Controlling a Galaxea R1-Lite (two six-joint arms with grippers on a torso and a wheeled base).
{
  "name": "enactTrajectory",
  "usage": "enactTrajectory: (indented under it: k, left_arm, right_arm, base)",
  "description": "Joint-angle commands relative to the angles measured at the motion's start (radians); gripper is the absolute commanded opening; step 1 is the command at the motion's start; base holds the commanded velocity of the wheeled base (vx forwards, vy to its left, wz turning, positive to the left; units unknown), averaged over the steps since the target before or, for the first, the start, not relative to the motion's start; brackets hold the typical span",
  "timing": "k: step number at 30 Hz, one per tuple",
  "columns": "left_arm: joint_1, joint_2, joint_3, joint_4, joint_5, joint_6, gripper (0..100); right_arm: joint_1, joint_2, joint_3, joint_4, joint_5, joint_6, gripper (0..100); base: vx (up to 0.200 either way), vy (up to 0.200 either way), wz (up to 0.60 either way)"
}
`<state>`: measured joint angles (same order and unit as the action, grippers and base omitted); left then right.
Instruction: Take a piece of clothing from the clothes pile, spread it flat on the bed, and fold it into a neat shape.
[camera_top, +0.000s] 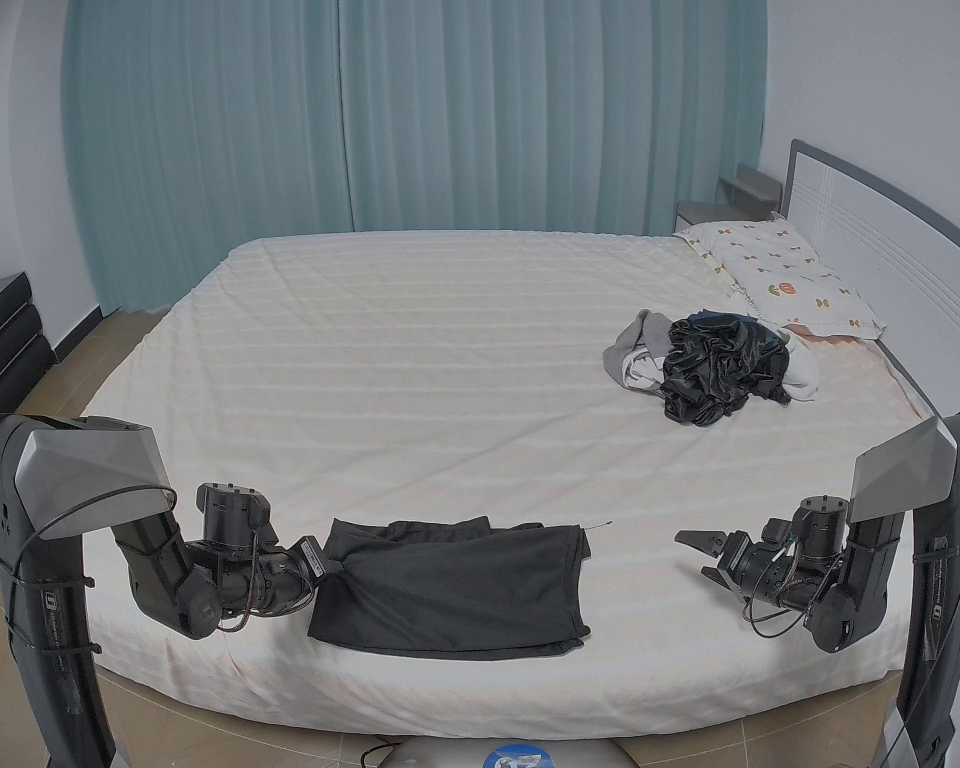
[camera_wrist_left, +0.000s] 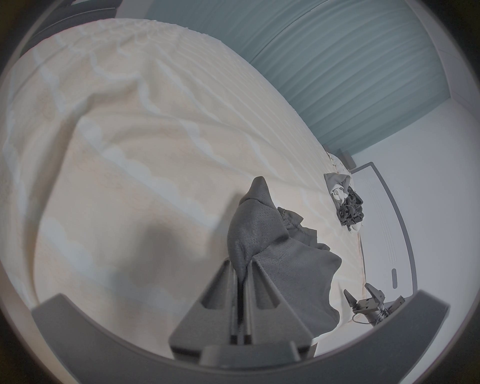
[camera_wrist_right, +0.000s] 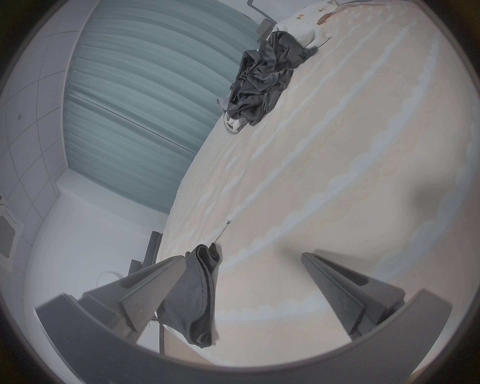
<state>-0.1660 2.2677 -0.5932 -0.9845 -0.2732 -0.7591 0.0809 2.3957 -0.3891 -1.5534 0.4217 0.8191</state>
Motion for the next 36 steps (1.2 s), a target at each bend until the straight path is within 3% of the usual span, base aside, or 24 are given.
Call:
enactTrajectory:
  k: [1, 8, 15, 16, 23, 36]
  left_arm:
    - [-0.001, 0.001, 0.003, 0.000, 0.000, 0.000, 0]
    - [-0.010, 0.001, 0.018, 0.000, 0.000, 0.003, 0]
    - [-0.020, 0.001, 0.032, -0.002, 0.000, 0.004, 0]
    - [-0.021, 0.001, 0.032, -0.002, 0.000, 0.006, 100]
    - [-0.021, -0.022, 0.033, -0.056, 0.003, -0.002, 100]
    - [-0.041, 0.069, -0.100, -0.114, 0.040, -0.028, 100]
  right_arm:
    - [0.002, 0.002, 0.001, -0.010, 0.000, 0.000, 100]
    - [0.005, 0.003, 0.000, -0.008, 0.000, 0.000, 100]
    - [0.025, 0.003, 0.001, -0.008, -0.003, -0.002, 100]
    - [0.033, 0.003, 0.001, -0.008, -0.004, -0.002, 100]
    - [0.114, 0.010, -0.014, -0.004, -0.087, -0.003, 100]
    - [0.152, 0.063, -0.091, 0.006, -0.092, -0.003, 100]
  base:
    - [0.000, 0.200, 0.00]
    - [0.000, 0.200, 0.00]
    - [0.000, 0.000, 0.00]
    - [0.000, 0.000, 0.00]
    - [0.000, 0.000, 0.00]
    - [0.000, 0.000, 0.00]
